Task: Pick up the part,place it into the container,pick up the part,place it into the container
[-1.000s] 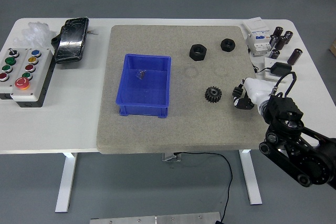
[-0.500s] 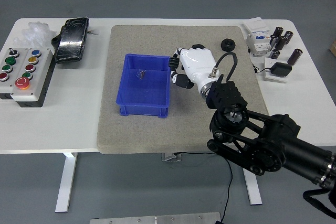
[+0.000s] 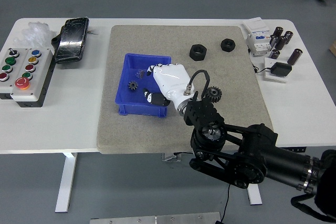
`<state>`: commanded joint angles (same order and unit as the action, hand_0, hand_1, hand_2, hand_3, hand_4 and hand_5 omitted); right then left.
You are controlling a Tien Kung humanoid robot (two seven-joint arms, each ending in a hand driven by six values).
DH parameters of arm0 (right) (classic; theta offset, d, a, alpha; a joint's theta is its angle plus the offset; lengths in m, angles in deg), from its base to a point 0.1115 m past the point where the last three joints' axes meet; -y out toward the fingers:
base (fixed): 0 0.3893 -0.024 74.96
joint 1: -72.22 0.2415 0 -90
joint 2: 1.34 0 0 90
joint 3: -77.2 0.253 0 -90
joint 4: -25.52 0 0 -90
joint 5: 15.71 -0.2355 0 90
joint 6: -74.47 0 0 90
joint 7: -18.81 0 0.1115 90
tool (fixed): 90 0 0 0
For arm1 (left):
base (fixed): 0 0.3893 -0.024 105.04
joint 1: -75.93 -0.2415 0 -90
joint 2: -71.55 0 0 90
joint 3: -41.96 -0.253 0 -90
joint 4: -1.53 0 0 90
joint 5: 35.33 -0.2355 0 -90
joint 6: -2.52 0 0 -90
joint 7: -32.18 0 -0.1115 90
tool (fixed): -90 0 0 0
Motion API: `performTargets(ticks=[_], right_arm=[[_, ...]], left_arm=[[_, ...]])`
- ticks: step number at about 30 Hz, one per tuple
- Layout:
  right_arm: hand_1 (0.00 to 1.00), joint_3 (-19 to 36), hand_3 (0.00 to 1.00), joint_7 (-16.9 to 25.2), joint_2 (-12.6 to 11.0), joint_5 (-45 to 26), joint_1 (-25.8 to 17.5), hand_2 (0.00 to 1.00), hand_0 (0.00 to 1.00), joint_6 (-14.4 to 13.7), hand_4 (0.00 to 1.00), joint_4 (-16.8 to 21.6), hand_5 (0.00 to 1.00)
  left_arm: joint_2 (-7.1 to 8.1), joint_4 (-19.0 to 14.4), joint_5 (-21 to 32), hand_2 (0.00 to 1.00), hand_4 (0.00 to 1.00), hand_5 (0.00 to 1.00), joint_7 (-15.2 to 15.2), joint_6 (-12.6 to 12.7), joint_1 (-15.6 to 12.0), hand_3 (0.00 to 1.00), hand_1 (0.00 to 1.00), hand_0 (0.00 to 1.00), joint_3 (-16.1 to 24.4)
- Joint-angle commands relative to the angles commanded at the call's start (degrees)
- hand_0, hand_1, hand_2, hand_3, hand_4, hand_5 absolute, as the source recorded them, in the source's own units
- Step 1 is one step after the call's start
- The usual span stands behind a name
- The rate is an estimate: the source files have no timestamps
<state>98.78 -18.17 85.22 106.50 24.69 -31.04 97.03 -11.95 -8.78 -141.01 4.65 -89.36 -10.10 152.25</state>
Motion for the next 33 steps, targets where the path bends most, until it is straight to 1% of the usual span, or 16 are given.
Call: performTargets(ticks=[1, 3, 6, 7, 11, 14, 17, 19, 23, 26, 29, 31, 33], right_arm=[[0.618, 0.26, 0.833, 0.00, -0.05, 0.26, -0.07, 0.750, 0.291, -0.19, 0.766, 0.08, 0.502], [0.618, 1.21, 0.833, 0.00, -0.26, 0.90, -0.35, 0.750, 0.291, -0.54, 0.766, 0.31, 0.502], [0.618, 4.59, 0.833, 0.00, -1.67, 2.59, -1.45, 0.750, 0.291, -0.26, 0.766, 1.01, 0.502], [0.606, 5.66, 0.820, 0.00, -2.32, 2.82, -1.88, 0.743, 0.282, 0.05, 0.779, 1.16, 0.517], [0.606, 10.96, 0.820, 0.00, -6.84, 1.66, -4.91, 0.743, 0.282, 2.29, 0.779, 1.55, 0.517], [0.594, 14.57, 0.816, 0.00, -9.82, 0.94, -7.58, 0.742, 0.278, 3.05, 0.793, 2.03, 0.516], [0.594, 18.95, 0.816, 0.00, -12.16, 1.98, -11.33, 0.742, 0.278, 2.16, 0.793, 4.02, 0.516], [0.585, 21.79, 0.810, 0.00, -13.22, 3.03, -13.79, 0.745, 0.270, 1.16, 0.798, 5.91, 0.522], [0.585, 29.11, 0.810, 0.00, -15.40, 5.47, -20.62, 0.745, 0.270, -1.96, 0.798, 11.25, 0.522], [0.559, 34.10, 0.807, 0.00, -16.73, 6.47, -25.62, 0.743, 0.258, -3.25, 0.797, 15.10, 0.521], [0.559, 38.78, 0.807, 0.00, -17.39, 6.72, -30.37, 0.743, 0.258, -3.83, 0.797, 18.33, 0.521], [0.554, 41.21, 0.803, 0.00, -17.23, 6.54, -32.75, 0.747, 0.258, -3.90, 0.796, 18.59, 0.520], [0.554, 42.95, 0.803, 0.00, -16.53, 6.37, -34.04, 0.747, 0.258, -3.85, 0.796, 17.50, 0.520]], left_arm=[[-0.05, 0.00, -0.07, 0.699, 0.788, 0.538, 0.04, 0.01, 0.03, 0.821, 0.687, 0.702, 0.02], [-0.12, 0.00, -0.18, 0.699, 0.788, 0.538, 0.13, 0.03, 0.08, 0.821, 0.687, 0.702, 0.11], [-0.17, 0.00, -0.64, 0.699, 0.788, 0.538, 0.18, 0.03, 0.13, 0.821, 0.687, 0.702, 0.55], [-0.17, 0.00, -0.69, 0.699, 0.786, 0.535, 0.19, 0.03, 0.14, 0.820, 0.687, 0.700, 0.62], [-0.09, 0.00, -1.14, 0.699, 0.786, 0.535, 0.06, -0.04, 0.01, 0.820, 0.687, 0.700, 1.10], [0.14, 0.00, -2.41, 0.700, 0.783, 0.531, -0.27, -0.31, -0.16, 0.821, 0.688, 0.699, 1.98], [0.69, 0.00, -3.66, 0.700, 0.783, 0.531, -0.18, -0.74, 0.11, 0.821, 0.688, 0.699, 2.44], [1.03, 0.00, -4.20, 0.702, 0.776, 0.525, -0.01, -1.04, 0.48, 0.821, 0.689, 0.699, 2.40], [1.68, 0.00, -4.71, 0.702, 0.776, 0.525, 0.39, -1.51, 1.38, 0.821, 0.689, 0.699, 2.06], [1.81, 0.00, -4.98, 0.701, 0.775, 0.523, 0.33, -1.55, 1.25, 0.819, 0.685, 0.699, 2.40], [1.70, 0.00, -5.42, 0.701, 0.775, 0.523, -0.02, -1.53, 0.82, 0.819, 0.685, 0.699, 3.16], [1.58, 0.00, -5.25, 0.701, 0.775, 0.519, -0.17, -1.45, 0.70, 0.820, 0.687, 0.698, 3.41], [1.58, 0.00, -3.98, 0.701, 0.775, 0.519, -0.08, -1.21, 0.50, 0.820, 0.687, 0.698, 2.94]])
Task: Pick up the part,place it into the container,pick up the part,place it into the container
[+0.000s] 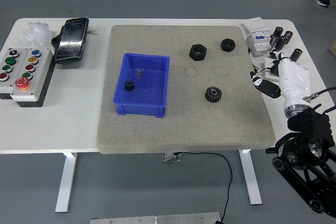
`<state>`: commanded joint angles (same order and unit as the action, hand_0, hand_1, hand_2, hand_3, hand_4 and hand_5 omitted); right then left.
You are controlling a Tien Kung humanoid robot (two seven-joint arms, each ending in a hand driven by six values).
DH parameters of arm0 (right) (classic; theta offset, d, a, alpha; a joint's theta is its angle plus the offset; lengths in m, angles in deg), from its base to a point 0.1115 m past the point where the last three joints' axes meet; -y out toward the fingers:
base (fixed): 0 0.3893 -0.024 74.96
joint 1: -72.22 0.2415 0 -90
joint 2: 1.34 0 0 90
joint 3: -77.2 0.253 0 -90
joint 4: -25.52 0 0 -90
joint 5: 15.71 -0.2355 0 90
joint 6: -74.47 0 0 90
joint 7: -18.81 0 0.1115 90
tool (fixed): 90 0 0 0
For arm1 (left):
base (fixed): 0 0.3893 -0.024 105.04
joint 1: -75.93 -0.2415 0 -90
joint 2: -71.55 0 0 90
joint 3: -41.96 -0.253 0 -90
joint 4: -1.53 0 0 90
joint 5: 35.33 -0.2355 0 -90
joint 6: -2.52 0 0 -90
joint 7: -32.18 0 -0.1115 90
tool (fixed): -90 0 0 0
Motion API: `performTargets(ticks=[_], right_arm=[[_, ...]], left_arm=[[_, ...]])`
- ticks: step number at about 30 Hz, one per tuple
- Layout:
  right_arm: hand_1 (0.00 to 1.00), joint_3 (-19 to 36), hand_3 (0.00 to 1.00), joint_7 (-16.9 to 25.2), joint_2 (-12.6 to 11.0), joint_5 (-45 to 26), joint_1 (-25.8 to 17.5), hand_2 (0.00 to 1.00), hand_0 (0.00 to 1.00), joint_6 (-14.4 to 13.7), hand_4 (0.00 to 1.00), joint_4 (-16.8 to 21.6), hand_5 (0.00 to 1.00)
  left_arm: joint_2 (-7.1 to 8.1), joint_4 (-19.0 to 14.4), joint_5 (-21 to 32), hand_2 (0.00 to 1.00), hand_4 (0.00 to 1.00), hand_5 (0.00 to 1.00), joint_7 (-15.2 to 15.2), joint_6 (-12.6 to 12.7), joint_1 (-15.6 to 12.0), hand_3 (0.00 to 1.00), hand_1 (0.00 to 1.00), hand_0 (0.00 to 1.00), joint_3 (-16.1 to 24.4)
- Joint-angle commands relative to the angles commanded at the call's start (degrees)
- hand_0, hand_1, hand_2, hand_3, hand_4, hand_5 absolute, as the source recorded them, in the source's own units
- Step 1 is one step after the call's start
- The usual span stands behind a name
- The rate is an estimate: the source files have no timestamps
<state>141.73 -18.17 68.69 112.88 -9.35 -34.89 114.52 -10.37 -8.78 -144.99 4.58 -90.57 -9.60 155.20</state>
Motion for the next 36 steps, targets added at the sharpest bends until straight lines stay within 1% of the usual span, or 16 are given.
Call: performTargets(ticks=[3, 4, 9, 10, 15, 16, 19, 24, 33, 34, 36], right_arm=[[0.554, 0.17, 0.803, 0.00, 0.79, -0.34, 0.70, 0.747, 0.258, 1.16, 0.796, -2.22, 0.520], [0.584, -0.12, 0.818, 0.00, 0.95, -0.46, 1.23, 0.794, 0.265, 1.69, 0.809, -2.93, 0.559], [0.584, -2.94, 0.818, 0.00, 1.66, -1.16, 4.76, 0.794, 0.265, 4.44, 0.809, -6.17, 0.559], [0.663, -3.69, 0.849, 0.00, 1.93, -1.33, 5.66, 0.835, 0.281, 5.01, 0.937, -6.92, 0.694], [0.663, -7.76, 0.849, 0.00, 3.72, -1.92, 10.87, 0.835, 0.281, 6.59, 0.937, -11.59, 0.694], [0.671, -8.44, 0.862, 0.00, 4.04, -2.12, 11.79, 0.847, 0.286, 6.70, 0.963, -12.41, 0.718], [0.671, -10.71, 0.862, 0.00, 4.61, -2.82, 13.96, 0.847, 0.286, 6.98, 0.963, -13.80, 0.718], [0.669, -15.31, 0.862, 0.00, 4.67, -4.56, 16.12, 0.850, 0.282, 7.04, 0.973, -14.01, 0.729], [0.660, -23.04, 0.858, 0.00, 5.33, -9.12, 18.17, 0.846, 0.282, 6.04, 0.970, -16.57, 0.724], [0.622, -23.63, 0.840, 0.00, 5.44, -9.49, 18.45, 0.768, 0.276, 5.93, 0.858, -16.97, 0.601], [0.622, -24.63, 0.840, 0.00, 5.68, -10.22, 18.97, 0.768, 0.276, 5.75, 0.858, -17.90, 0.601]], left_arm=[[0.07, 0.00, 1.05, 0.701, 0.775, 0.519, 0.07, 0.21, -0.23, 0.820, 0.687, 0.698, -0.39], [0.08, 0.00, 1.39, 0.701, 0.774, 0.516, 0.08, 0.26, -0.29, 0.820, 0.687, 0.699, -0.55], [-0.14, 0.00, 2.72, 0.701, 0.774, 0.516, 0.05, 0.41, -0.46, 0.820, 0.687, 0.699, -1.34], [-0.23, 0.00, 2.95, 0.701, 0.775, 0.516, 0.03, 0.43, -0.49, 0.820, 0.687, 0.700, -1.49], [-0.54, 0.00, 3.80, 0.701, 0.775, 0.516, -0.01, 0.55, -0.49, 0.820, 0.687, 0.700, -1.92], [-0.53, 0.00, 4.01, 0.701, 0.774, 0.514, 0.03, 0.56, -0.42, 0.819, 0.686, 0.699, -2.06], [-0.34, 0.00, 4.52, 0.701, 0.774, 0.514, 0.18, 0.60, -0.14, 0.819, 0.686, 0.699, -2.40], [-0.03, 0.00, 5.05, 0.701, 0.775, 0.515, 0.38, 0.66, 0.33, 0.819, 0.686, 0.700, -2.74], [-0.54, 0.00, 4.66, 0.701, 0.775, 0.515, -0.04, 0.67, 0.12, 0.819, 0.687, 0.701, -2.27], [-0.55, 0.00, 4.64, 0.701, 0.776, 0.516, -0.04, 0.67, 0.12, 0.819, 0.687, 0.701, -2.25], [-0.51, 0.00, 4.62, 0.701, 0.776, 0.516, -0.02, 0.68, 0.15, 0.819, 0.687, 0.701, -2.22]])
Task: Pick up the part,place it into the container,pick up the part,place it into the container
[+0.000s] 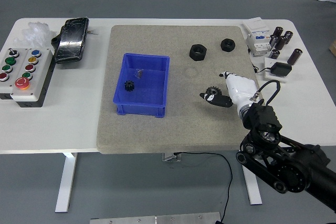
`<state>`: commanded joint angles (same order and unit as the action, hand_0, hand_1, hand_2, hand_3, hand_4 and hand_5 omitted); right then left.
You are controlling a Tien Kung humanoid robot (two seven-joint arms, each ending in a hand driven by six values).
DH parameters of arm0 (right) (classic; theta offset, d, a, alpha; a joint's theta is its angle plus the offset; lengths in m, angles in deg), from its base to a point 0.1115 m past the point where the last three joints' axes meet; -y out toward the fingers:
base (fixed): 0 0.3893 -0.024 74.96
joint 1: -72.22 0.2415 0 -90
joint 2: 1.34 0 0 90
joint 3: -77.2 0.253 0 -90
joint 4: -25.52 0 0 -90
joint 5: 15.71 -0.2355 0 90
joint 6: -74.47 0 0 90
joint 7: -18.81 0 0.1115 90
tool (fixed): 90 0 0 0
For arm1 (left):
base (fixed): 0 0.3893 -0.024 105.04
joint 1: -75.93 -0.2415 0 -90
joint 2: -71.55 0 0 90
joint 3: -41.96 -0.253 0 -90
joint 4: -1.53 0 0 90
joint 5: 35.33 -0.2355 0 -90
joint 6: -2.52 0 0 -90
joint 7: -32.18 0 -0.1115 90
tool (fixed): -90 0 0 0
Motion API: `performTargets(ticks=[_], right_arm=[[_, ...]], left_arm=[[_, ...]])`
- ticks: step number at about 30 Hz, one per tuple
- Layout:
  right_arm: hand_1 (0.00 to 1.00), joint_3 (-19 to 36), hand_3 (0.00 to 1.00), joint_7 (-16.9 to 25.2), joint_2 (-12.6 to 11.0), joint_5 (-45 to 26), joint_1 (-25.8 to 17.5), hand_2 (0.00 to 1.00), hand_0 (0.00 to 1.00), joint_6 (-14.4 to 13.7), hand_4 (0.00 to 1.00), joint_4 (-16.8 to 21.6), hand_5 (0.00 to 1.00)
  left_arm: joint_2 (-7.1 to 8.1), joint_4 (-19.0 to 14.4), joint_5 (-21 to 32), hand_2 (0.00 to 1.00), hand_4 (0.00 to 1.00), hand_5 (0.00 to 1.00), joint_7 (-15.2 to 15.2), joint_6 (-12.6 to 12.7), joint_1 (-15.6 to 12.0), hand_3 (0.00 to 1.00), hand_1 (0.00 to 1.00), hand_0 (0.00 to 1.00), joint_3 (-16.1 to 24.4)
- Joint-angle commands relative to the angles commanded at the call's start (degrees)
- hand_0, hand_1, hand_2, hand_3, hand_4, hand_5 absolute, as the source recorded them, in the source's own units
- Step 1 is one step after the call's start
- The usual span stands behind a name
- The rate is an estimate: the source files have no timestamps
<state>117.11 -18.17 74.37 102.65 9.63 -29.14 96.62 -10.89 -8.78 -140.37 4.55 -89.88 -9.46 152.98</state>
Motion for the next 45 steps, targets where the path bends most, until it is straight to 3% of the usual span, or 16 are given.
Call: performTargets(ticks=[3, 4, 9, 10, 15, 16, 21, 22, 27, 31, 36, 40, 41, 45], right_arm=[[0.622, -1.18, 0.840, 0.00, 0.31, -1.09, 0.72, 0.768, 0.276, -0.38, 0.858, -1.39, 0.601], [0.552, -1.47, 0.733, 0.00, 0.38, -1.43, 0.89, 0.645, 0.270, -0.51, 0.510, -1.70, 0.374], [0.552, -3.03, 0.733, 0.00, 1.39, -3.22, 2.12, 0.645, 0.270, -0.78, 0.510, -4.09, 0.374], [0.499, -3.25, 0.669, 0.00, 1.61, -3.43, 2.30, 0.554, 0.259, -0.77, 0.285, -4.53, 0.348], [0.499, -4.42, 0.669, 0.00, 2.27, -4.14, 2.85, 0.554, 0.259, -1.06, 0.285, -5.77, 0.348], [0.450, -4.51, 0.616, 0.00, 2.32, -4.14, 2.89, 0.444, 0.245, -1.12, 0.125, -5.88, 0.241], [0.450, -4.65, 0.616, 0.00, 2.28, -3.71, 2.95, 0.444, 0.245, -1.67, 0.125, -6.09, 0.241], [0.427, -4.65, 0.548, 0.00, 2.23, -3.48, 2.96, 0.373, 0.228, -1.91, 0.113, -6.04, 0.078], [0.427, -4.86, 0.548, 0.00, 1.68, -1.28, 3.86, 0.373, 0.228, -3.17, 0.113, -4.67, 0.078], [0.419, -7.26, 0.527, 0.00, 1.70, 0.47, 7.10, 0.366, 0.223, -3.55, 0.118, -2.57, 0.066], [0.432, -14.11, 0.526, 0.00, 5.30, 1.30, 13.87, 0.380, 0.243, -5.32, 0.129, -0.84, 0.063], [0.432, -17.37, 0.526, 0.00, 7.79, 2.45, 16.75, 0.380, 0.243, -7.17, 0.129, -1.40, 0.063], [0.737, -18.25, 0.691, 0.00, 8.42, 2.52, 17.45, 0.768, 0.450, -7.38, 0.362, -1.73, 0.270], [0.737, -21.35, 0.691, 0.00, 10.29, 1.70, 19.54, 0.768, 0.450, -6.98, 0.362, -3.19, 0.270]], left_arm=[[0.13, 0.00, 0.09, 0.701, 0.776, 0.516, 0.05, -0.03, 0.07, 0.819, 0.687, 0.701, -0.09], [0.16, 0.00, 0.12, 0.701, 0.776, 0.517, -0.01, -0.10, 0.09, 0.820, 0.687, 0.700, -0.13], [0.16, 0.00, 0.25, 0.701, 0.776, 0.517, -0.43, -0.51, 0.17, 0.820, 0.687, 0.700, -0.33], [0.13, 0.00, 0.27, 0.702, 0.774, 0.517, -0.44, -0.53, 0.17, 0.820, 0.687, 0.700, -0.36], [0.06, 0.00, 0.32, 0.702, 0.774, 0.517, -0.24, -0.52, 0.23, 0.820, 0.687, 0.700, -0.51], [0.06, 0.00, 0.34, 0.701, 0.774, 0.519, -0.20, -0.50, 0.24, 0.820, 0.687, 0.701, -0.52], [0.10, 0.00, 0.27, 0.701, 0.774, 0.519, 0.06, -0.42, 0.29, 0.820, 0.687, 0.701, -0.49], [0.11, 0.00, 0.25, 0.702, 0.775, 0.519, 0.11, -0.41, 0.29, 0.820, 0.687, 0.701, -0.48], [0.06, 0.00, 0.50, 0.702, 0.775, 0.519, 0.21, -0.34, 0.29, 0.820, 0.687, 0.701, -0.62], [-0.02, 0.00, 0.89, 0.702, 0.776, 0.522, 0.00, -0.22, 0.01, 0.819, 0.687, 0.700, -0.71], [-0.14, 0.00, 1.03, 0.702, 0.776, 0.522, -0.61, -0.09, -0.14, 0.819, 0.687, 0.700, -0.65], [-0.27, 0.00, 1.56, 0.702, 0.776, 0.522, -0.38, 0.08, 0.01, 0.819, 0.687, 0.700, -1.23], [-0.32, 0.00, 1.62, 0.702, 0.777, 0.524, -0.31, 0.14, 0.06, 0.820, 0.686, 0.698, -1.34], [-0.30, 0.00, 1.84, 0.702, 0.777, 0.524, -0.22, 0.33, 0.18, 0.820, 0.686, 0.698, -1.49]])
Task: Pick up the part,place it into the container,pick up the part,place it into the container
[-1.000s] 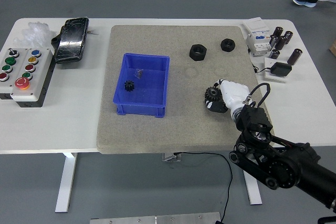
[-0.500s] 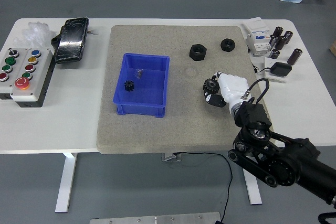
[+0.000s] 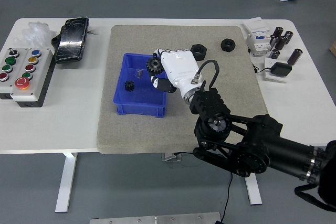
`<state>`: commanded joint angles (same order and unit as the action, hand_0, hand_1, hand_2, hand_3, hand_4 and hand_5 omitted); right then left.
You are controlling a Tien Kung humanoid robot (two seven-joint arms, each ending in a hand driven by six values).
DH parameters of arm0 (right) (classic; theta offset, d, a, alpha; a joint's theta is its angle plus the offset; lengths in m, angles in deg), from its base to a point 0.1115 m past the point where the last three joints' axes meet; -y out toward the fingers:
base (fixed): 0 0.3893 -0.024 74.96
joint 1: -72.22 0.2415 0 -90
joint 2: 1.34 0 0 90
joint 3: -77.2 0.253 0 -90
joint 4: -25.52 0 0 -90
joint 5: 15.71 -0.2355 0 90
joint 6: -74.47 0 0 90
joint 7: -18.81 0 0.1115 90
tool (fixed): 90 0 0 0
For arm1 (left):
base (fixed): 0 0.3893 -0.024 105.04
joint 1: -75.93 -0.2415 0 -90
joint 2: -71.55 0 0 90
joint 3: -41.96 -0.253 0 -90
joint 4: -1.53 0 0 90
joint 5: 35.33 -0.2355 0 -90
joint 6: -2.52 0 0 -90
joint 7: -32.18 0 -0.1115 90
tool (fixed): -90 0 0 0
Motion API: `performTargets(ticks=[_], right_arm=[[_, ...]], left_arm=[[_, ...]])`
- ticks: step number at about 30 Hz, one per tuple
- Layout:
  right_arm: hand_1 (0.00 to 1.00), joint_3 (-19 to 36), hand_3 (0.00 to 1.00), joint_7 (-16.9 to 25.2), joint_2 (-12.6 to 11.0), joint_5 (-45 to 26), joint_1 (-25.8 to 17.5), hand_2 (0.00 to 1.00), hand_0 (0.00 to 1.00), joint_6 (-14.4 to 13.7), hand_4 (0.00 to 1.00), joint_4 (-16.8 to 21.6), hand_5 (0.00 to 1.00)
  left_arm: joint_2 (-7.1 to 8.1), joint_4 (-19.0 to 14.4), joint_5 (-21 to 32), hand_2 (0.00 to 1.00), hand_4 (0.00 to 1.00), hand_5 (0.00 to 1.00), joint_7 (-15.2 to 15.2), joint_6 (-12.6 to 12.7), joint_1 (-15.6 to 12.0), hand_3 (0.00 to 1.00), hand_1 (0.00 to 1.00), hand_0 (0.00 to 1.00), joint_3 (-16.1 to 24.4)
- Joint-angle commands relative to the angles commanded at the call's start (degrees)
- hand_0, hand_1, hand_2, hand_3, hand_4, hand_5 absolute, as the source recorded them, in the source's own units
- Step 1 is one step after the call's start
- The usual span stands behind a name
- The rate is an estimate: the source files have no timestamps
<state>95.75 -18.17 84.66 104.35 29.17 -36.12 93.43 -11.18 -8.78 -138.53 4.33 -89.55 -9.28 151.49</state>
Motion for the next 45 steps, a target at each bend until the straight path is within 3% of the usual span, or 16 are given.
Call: performTargets(ticks=[1, 8, 19, 26, 29, 32, 37, 45], right_arm=[[0.816, -0.62, 0.744, 0.00, 0.35, -0.42, 0.30, 0.829, 0.569, 0.05, 0.475, -0.39, 0.313], [0.818, -3.52, 0.762, 0.00, 1.05, -8.00, 1.09, 0.829, 0.585, -1.82, 0.499, -3.29, 0.327], [0.815, 0.14, 0.767, 0.00, 0.04, -9.38, -0.31, 0.827, 0.592, -5.03, 0.523, -1.94, 0.343], [0.807, 10.75, 0.757, 0.09, -4.60, -5.83, -7.47, 0.812, 0.581, -10.13, 0.527, 3.38, 0.336], [0.807, 16.69, 0.757, 3.04, -6.69, -8.77, -11.42, 0.812, 0.581, -13.63, 0.527, 4.75, 0.336], [0.776, 22.71, 0.731, 7.52, -7.99, -13.53, -15.18, 0.782, 0.570, -16.39, 0.540, 3.36, 0.327], [0.772, 31.47, 0.738, 13.89, -9.07, -19.79, -21.11, 0.784, 0.571, -16.39, 0.562, 3.45, 0.331], [0.768, 45.02, 0.733, 19.92, -9.69, -21.75, -30.98, 0.786, 0.566, -16.39, 0.553, 9.28, 0.323]], left_arm=[[0.03, 0.00, 0.00, 0.702, 0.777, 0.523, -0.04, 0.03, -0.01, 0.820, 0.687, 0.698, 0.04], [0.58, 0.00, 0.10, 0.702, 0.779, 0.525, 0.17, 0.59, -0.09, 0.820, 0.686, 0.698, 0.20], [0.78, 0.00, 0.22, 0.701, 0.779, 0.523, 0.34, 0.40, -0.05, 0.820, 0.685, 0.697, 0.08], [0.21, 0.00, 0.40, 0.699, 0.776, 0.520, 0.36, 0.19, -0.40, 0.819, 0.686, 0.696, 0.00], [0.03, 0.00, 0.36, 0.699, 0.776, 0.520, 0.18, 0.16, -0.73, 0.819, 0.686, 0.696, 0.24], [0.06, 0.00, 0.12, 0.699, 0.774, 0.517, -0.12, -0.01, -0.86, 0.816, 0.686, 0.697, 0.53], [0.11, 0.00, 1.30, 0.699, 0.773, 0.515, 0.25, -0.11, -0.96, 0.814, 0.686, 0.696, -0.34], [0.58, 0.00, 3.96, 0.700, 0.772, 0.513, 1.40, -0.29, -0.92, 0.814, 0.687, 0.696, -2.48]])
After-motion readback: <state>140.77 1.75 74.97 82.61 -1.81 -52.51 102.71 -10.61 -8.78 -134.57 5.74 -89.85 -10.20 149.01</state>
